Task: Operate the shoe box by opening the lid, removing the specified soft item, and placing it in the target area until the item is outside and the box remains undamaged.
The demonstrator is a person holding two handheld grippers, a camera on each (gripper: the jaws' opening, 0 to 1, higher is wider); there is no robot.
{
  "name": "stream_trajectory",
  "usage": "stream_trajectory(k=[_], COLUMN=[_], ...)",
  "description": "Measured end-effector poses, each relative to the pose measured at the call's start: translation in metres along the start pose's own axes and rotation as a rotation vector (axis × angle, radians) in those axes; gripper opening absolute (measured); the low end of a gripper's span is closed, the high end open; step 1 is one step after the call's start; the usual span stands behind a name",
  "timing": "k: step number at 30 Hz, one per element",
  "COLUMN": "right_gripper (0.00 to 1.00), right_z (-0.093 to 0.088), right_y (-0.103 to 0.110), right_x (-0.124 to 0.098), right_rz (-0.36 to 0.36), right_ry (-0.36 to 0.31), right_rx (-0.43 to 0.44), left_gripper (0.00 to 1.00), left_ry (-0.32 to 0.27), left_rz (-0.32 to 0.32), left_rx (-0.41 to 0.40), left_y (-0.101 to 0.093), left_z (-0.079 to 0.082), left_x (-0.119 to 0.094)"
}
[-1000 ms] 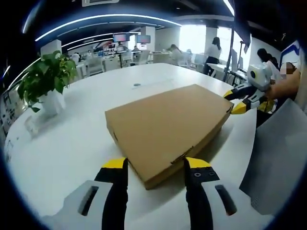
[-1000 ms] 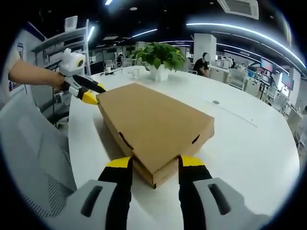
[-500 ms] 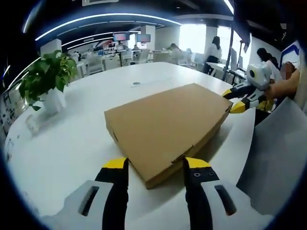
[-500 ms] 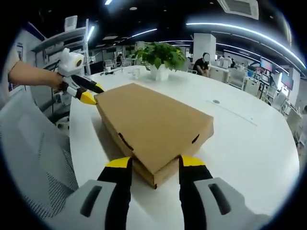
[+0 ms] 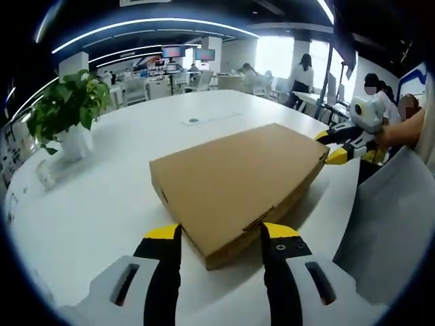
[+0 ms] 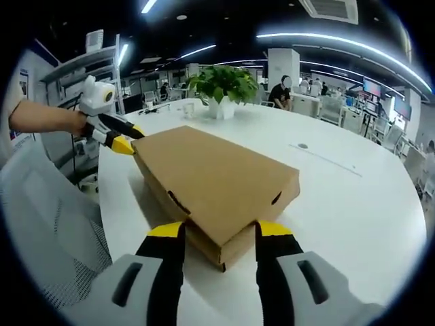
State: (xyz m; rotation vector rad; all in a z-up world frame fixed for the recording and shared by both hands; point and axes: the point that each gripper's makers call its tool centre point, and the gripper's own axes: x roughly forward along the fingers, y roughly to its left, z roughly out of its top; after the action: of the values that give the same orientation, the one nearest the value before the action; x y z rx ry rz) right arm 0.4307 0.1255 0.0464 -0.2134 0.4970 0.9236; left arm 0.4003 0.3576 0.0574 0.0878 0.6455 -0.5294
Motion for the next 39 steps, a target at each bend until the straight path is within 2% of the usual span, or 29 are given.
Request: stream_trajectory(k=[9, 12, 16, 17, 20, 27, 39], right_gripper=[0.41, 0.43, 0.46, 0.44, 0.45, 0.43, 0.38], right_z=[0.018, 0.03, 0.046, 0.049, 0.054, 0.059, 0.089], right_y=[0.001, 0.001, 0.0, -0.002, -0.005, -0.008, -0.028], right_x=[-0.008, -0.013, -0.017, -0.017, -0.017, -0.017, -0.016], right_rz=[-0.022, -0.026, -0.038, -0.052, -0.047, -0.058, -0.12], right_ry=[-0.034, -0.067, -0.106, -0.11, -0.123, -0.127, -0.18], right_rx=[0.005, 0.009, -0.006, -0.019, 0.022, -0.008, -0.026], left_gripper=[0.49, 0.5, 0.51, 0.52, 0.53, 0.54, 0.57], left_ry=[-0.032, -0.055, -0.055, -0.057, -0.068, -0.099, -0.161], left_rz=[-0.008, -0.012, -0.02, -0.022, -0.033, -0.034, -0.021], left_rx=[-0.034, -0.045, -0.009, -0.01, -0.015, -0.03, 0.013], left_y=[-0.001, 0.0, 0.0, 0.001, 0.003, 0.003, 0.014], left_z=[0.015, 0.029, 0.044, 0.049, 0.055, 0.062, 0.092], left_x=[-0.009, -0.017, -0.022, -0.023, -0.024, -0.026, -0.024])
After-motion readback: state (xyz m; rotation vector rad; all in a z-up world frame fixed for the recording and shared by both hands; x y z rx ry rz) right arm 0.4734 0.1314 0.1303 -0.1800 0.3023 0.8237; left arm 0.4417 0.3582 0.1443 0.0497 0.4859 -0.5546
